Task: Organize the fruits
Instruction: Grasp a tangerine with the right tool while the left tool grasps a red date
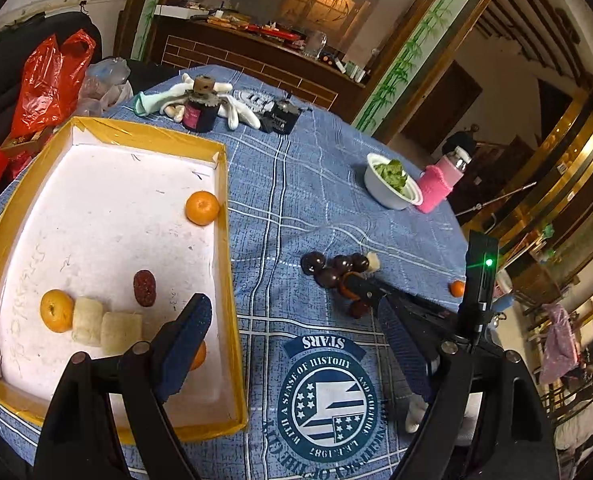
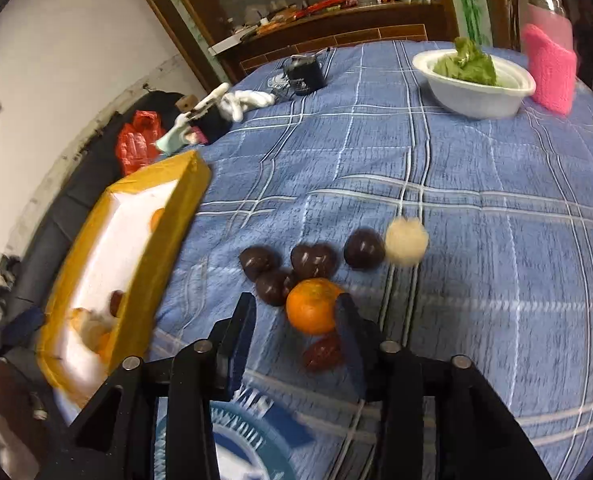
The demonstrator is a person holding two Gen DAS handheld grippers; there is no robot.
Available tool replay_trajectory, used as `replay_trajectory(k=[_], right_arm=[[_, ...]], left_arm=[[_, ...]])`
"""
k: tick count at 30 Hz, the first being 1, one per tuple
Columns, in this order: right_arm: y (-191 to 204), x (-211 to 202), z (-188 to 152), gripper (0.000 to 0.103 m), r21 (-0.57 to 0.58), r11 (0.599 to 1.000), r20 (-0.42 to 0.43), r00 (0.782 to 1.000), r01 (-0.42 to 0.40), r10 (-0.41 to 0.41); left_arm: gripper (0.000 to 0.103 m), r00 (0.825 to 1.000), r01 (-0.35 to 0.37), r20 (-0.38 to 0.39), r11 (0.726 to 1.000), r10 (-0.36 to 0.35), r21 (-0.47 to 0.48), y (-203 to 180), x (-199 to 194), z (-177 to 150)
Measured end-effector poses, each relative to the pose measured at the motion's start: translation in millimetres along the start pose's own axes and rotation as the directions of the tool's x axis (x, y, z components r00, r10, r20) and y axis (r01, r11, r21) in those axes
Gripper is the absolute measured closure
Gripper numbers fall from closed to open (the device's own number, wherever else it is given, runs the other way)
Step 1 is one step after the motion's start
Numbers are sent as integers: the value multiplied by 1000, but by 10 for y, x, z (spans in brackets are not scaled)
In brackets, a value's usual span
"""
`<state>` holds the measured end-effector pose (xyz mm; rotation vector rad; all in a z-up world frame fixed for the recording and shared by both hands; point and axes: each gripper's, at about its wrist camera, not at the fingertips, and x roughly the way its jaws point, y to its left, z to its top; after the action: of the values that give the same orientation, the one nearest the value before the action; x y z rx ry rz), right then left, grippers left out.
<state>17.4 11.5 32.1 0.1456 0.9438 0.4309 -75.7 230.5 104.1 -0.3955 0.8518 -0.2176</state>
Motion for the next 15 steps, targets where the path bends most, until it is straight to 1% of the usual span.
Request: replay_trajectory(k=[1, 2, 4, 5, 6, 10, 13, 15], right_arm=[[14, 11, 3, 54, -18, 1000, -4, 1000, 8, -8], [13, 9, 2, 57, -30, 999, -4, 1000, 12, -12], [-11, -5, -14, 66, -49, 999, -2, 1000, 15, -15], [-30, -5, -26, 68, -57, 998, 0, 1000, 31, -32], [-78, 15, -37, 68, -57, 997, -2, 999, 51, -52], [-265, 75, -38, 66, 30, 998, -8, 999, -50, 51], [-288, 28, -35, 68, 43, 997, 0, 998, -68, 68], [-406, -99, -15, 68, 87, 993, 38, 996, -86, 83]], left_arm=[[18, 1000, -1, -7, 1000, 1, 4, -17, 38, 0], [18, 1000, -2, -15, 1000, 2, 11, -47, 88, 0], [18, 1000, -2, -29, 1000, 3, 26, -108, 171, -2], [18, 999, -1, -39, 999, 2, 38, -154, 227, -15], [18, 999, 1, -46, 999, 1, 44, -180, 262, -26], [18, 996, 3, -89, 997, 3, 72, -304, 433, -100], [18, 995, -8, -97, 995, 17, 98, -387, 506, -127], [19, 995, -9, -99, 993, 21, 122, -468, 571, -146]])
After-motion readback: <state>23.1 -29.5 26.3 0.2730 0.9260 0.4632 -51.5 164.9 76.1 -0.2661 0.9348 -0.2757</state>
